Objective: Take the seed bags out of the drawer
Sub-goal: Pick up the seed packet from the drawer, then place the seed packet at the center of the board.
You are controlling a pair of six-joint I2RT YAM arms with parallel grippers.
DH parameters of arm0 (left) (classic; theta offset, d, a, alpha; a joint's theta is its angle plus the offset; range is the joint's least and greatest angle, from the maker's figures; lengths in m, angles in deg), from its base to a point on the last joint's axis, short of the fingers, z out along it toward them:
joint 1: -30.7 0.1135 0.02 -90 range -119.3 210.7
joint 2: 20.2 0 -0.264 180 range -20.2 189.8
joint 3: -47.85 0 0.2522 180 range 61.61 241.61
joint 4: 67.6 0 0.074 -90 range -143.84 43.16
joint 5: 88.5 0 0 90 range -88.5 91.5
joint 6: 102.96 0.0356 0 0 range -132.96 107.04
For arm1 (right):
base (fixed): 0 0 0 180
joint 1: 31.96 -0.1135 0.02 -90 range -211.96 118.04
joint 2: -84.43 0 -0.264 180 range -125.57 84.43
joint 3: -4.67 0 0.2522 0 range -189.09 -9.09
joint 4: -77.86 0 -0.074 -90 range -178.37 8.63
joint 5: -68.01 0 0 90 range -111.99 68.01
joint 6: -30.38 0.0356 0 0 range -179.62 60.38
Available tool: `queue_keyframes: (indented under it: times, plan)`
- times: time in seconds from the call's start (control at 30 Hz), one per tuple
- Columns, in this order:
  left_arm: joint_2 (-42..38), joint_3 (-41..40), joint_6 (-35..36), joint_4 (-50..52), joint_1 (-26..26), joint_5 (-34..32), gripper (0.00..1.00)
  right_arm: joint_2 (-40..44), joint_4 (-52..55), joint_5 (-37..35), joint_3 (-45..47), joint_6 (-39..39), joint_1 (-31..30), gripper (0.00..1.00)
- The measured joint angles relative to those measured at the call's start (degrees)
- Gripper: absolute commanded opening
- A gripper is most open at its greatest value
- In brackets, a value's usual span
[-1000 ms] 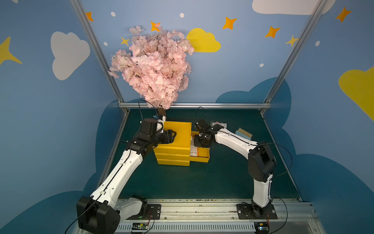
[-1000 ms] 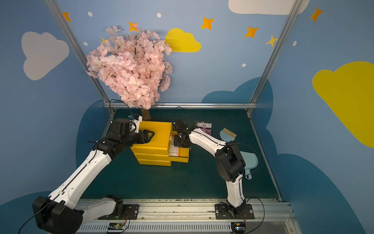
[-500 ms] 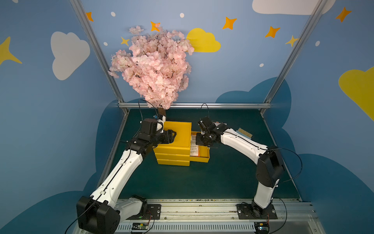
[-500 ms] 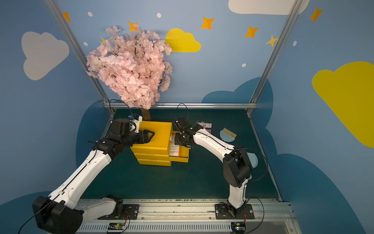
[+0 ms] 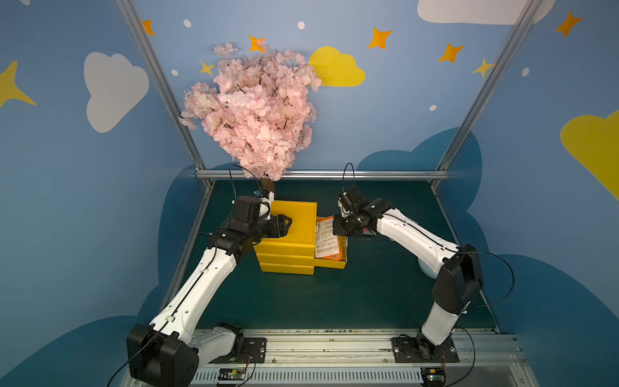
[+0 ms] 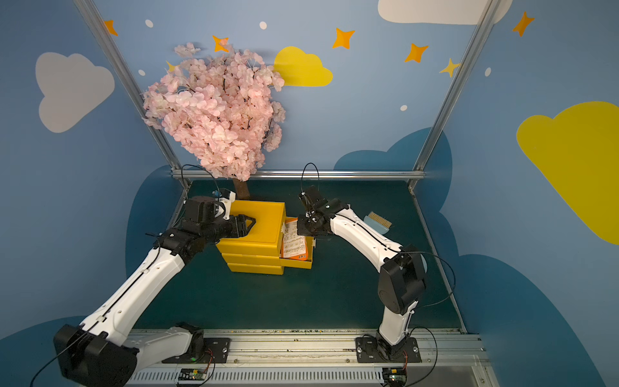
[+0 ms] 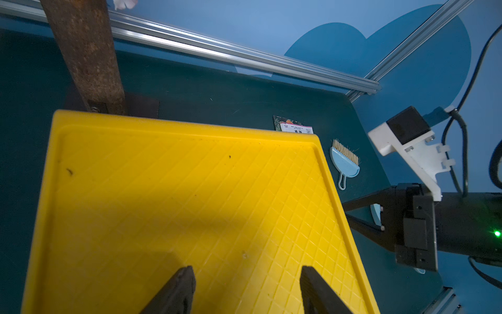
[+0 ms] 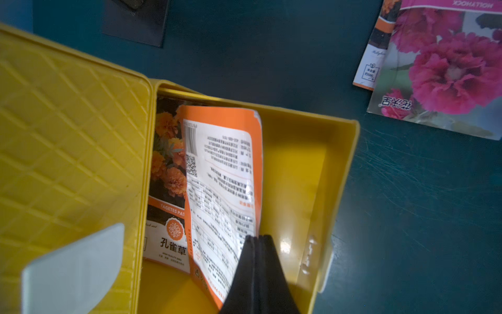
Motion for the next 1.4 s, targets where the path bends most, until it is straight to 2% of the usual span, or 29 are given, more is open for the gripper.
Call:
queue_keyframes:
  times: [0.43,0.7,1.1,1.4]
  plan:
    - [0.1,0.0,0.0,0.0,0.0,-0.2,0.67,8.0,0.7,-2.4,1.2,-1.9,4.6,0.00]
    - [0.3,0.3,0.0,0.4,0.0,-0.2,0.67,8.4,0.6,-4.6,3.0,-2.1,7.0,0.00]
    - [0.4,0.5,0.0,0.6,-0.1,-0.3,0.67,11.3,-1.7,-4.1,0.9,-6.3,20.0,0.00]
    - [0.7,1.1,0.0,1.3,-0.1,-0.5,0.67,8.2,-3.7,-0.1,0.0,-8.9,27.6,0.00]
